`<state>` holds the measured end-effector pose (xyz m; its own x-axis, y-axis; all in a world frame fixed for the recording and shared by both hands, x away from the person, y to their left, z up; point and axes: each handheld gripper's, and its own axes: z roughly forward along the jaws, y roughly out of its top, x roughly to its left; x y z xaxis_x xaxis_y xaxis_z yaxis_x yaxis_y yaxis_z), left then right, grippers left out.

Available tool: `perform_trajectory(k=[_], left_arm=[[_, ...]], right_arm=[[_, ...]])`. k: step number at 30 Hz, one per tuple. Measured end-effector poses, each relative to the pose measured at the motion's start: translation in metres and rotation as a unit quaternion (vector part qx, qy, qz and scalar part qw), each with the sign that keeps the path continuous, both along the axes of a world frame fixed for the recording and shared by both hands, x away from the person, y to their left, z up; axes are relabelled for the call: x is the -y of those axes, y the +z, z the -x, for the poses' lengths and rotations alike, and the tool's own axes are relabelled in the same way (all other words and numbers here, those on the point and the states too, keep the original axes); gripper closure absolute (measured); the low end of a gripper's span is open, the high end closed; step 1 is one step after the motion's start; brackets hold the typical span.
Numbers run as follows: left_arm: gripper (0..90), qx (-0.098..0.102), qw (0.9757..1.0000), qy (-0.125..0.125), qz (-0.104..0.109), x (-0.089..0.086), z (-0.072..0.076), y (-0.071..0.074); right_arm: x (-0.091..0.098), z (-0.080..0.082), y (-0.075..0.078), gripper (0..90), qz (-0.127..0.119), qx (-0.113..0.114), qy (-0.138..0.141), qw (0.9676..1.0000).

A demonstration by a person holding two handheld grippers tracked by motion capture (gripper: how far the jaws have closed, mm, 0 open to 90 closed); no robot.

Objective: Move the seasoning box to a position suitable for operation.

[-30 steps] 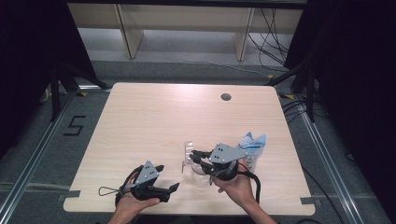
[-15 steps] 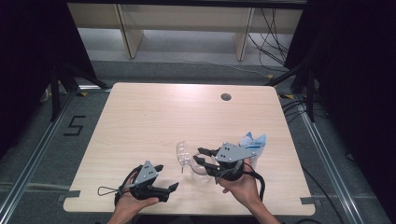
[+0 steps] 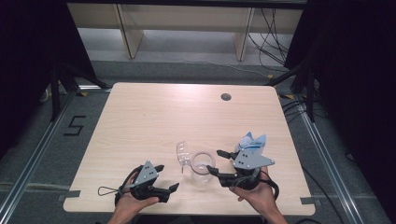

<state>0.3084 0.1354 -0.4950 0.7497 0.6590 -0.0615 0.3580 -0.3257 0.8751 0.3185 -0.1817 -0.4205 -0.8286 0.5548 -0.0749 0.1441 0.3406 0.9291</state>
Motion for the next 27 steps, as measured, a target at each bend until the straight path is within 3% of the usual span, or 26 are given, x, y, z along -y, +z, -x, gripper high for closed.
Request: perform_trajectory(k=[4,5,8,13,14,15,16,18,19,20,22,25,27], left_arm=[[14.9,0.003,1.0000,-0.001,0.000,0.000,0.000,0.001],[14.8,0.006,1.0000,-0.005,-0.004,-0.001,-0.001,0.001],[14.7,0.000,1.0000,-0.002,0.001,0.000,0.000,0.000],[14.7,-0.002,1.0000,-0.001,-0.001,0.002,0.000,0.000],[14.7,-0.001,1.0000,-0.003,-0.003,0.002,-0.001,-0.001],[14.7,-0.001,1.0000,-0.004,-0.003,0.002,-0.001,-0.001],[14.7,-0.002,1.0000,-0.003,-0.003,0.002,0.000,-0.001],[14.7,-0.001,1.0000,-0.003,-0.003,0.002,0.000,0.000],[14.7,0.003,1.0000,-0.005,-0.004,0.002,-0.001,0.000],[14.7,0.003,1.0000,-0.005,-0.004,0.002,-0.001,0.000],[14.7,0.001,1.0000,-0.002,-0.004,0.002,0.000,0.000],[14.8,-0.002,1.0000,-0.001,-0.001,0.002,0.000,0.000],[14.8,0.000,1.0000,-0.002,0.000,0.002,0.000,-0.001]], right_arm=[[0.010,0.005,-0.002,36.7,-0.004,-0.001,-0.007,1.0000],[0.016,0.009,-0.003,36.7,-0.010,-0.012,-0.016,0.9998],[0.022,0.010,-0.005,36.8,-0.014,-0.004,-0.008,0.9999],[0.041,0.021,-0.006,35.7,-0.025,-0.015,-0.040,0.9988],[0.044,0.022,-0.007,35.5,-0.025,-0.006,-0.043,0.9987],[0.046,0.024,-0.007,35.5,-0.034,-0.019,-0.041,0.9984],[0.049,0.024,-0.007,35.5,-0.031,-0.002,-0.056,0.9979],[0.054,0.027,-0.007,35.7,-0.038,-0.020,-0.064,0.9970],[0.059,0.027,-0.007,35.7,-0.032,-0.012,-0.072,0.9968],[0.061,0.028,-0.007,35.7,-0.044,-0.022,-0.080,0.9956],[0.066,0.027,-0.007,35.7,-0.036,-0.017,-0.085,0.9956],[0.078,0.031,-0.009,35.8,-0.053,-0.024,-0.114,0.9918],[0.085,0.030,-0.010,35.8,-0.050,-0.019,-0.111,0.9924]])
